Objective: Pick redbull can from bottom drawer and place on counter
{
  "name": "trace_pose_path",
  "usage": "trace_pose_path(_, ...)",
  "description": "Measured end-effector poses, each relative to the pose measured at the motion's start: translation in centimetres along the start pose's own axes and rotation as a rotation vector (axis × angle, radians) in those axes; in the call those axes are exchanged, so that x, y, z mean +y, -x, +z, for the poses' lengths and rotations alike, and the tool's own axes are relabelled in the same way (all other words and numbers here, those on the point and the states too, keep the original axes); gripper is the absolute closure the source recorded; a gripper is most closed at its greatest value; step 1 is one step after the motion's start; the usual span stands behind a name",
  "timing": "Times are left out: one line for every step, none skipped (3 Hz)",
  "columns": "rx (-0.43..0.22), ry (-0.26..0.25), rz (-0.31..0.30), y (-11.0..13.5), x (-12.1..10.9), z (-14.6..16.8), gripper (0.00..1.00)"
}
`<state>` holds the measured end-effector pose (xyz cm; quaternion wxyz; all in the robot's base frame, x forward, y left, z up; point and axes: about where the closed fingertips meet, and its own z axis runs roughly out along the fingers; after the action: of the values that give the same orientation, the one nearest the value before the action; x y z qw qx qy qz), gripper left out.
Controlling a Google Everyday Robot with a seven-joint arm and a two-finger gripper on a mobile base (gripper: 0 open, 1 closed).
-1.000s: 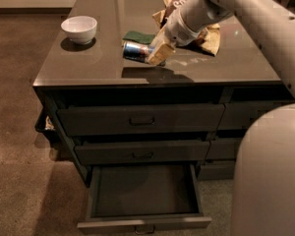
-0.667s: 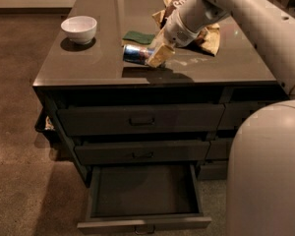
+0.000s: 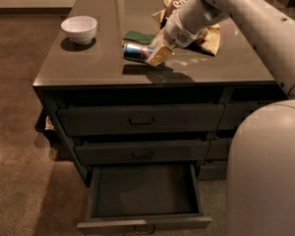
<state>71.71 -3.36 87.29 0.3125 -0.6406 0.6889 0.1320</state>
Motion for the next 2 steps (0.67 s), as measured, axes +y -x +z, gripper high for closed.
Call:
trace_pose_path(0.001, 0.004, 0.004, -0.16, 0.04, 0.26, 0.12)
trace_pose_path(-0.003, 0.013, 0.019, -0.73, 0.26, 1.05, 0.0)
